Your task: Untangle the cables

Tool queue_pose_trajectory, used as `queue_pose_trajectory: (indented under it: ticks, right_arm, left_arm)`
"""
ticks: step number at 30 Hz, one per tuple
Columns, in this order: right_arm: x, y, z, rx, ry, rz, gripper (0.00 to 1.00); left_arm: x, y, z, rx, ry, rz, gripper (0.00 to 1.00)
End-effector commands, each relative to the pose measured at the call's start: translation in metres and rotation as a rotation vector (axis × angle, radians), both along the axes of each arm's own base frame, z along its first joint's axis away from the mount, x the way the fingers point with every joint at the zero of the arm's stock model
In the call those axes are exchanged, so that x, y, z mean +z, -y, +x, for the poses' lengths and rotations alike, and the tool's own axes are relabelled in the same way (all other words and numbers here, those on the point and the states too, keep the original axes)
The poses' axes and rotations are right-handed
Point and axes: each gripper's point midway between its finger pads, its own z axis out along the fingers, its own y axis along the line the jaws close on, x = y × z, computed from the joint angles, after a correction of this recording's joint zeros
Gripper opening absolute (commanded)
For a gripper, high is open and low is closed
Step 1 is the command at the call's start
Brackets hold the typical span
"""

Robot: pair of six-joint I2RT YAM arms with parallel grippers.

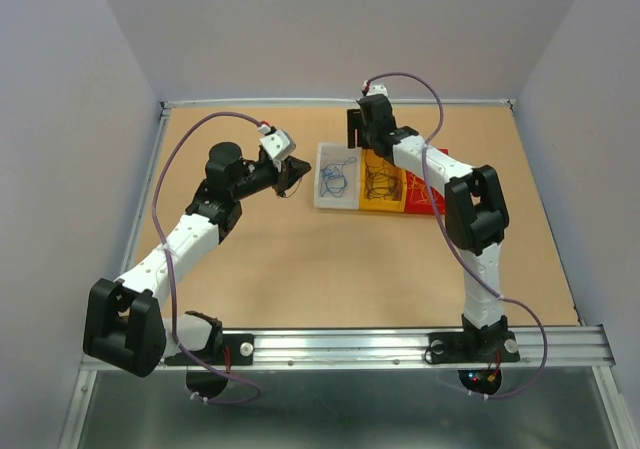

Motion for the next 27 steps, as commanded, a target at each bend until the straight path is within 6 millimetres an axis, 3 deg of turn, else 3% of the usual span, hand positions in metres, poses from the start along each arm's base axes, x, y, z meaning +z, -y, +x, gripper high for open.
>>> queue_pose_trajectory:
  ticks: [1,7,12,20,23,24,27]
  right_arm:
    - [0.01,0.005,0.006,0.006,0.0,-0.007,0.7]
    - [-0.004,0.01,0.003,0.002,-0.026,-0.029,0.61]
    - [-0.013,0.01,0.007,0.02,-0.042,-0.018,0.39]
    - [-0.017,0.0,0.005,0.111,-0.06,-0.02,0.27]
    - [-0.017,-0.008,0.002,0.152,-0.067,-0.01,0.16]
    - [-0.017,-0.008,0.002,0.159,-0.067,-0.006,0.07]
    - [-0.01,-0.01,0.002,0.166,-0.057,0.0,0.01]
  left_arm:
    - [0.019,0.004,0.001,-0.024,0.066,-0.013,0.14]
    - [0.021,0.005,0.0,-0.024,0.074,-0.01,0.14]
    - [0.019,0.005,0.001,-0.02,0.074,-0.006,0.14]
    - [0.018,0.006,0.001,-0.02,0.074,-0.003,0.14]
    - [0.018,0.006,0.001,-0.02,0.072,-0.001,0.14]
    - [0.017,0.006,0.002,-0.019,0.071,0.0,0.14]
    - [0.016,0.007,0.002,-0.019,0.072,0.002,0.14]
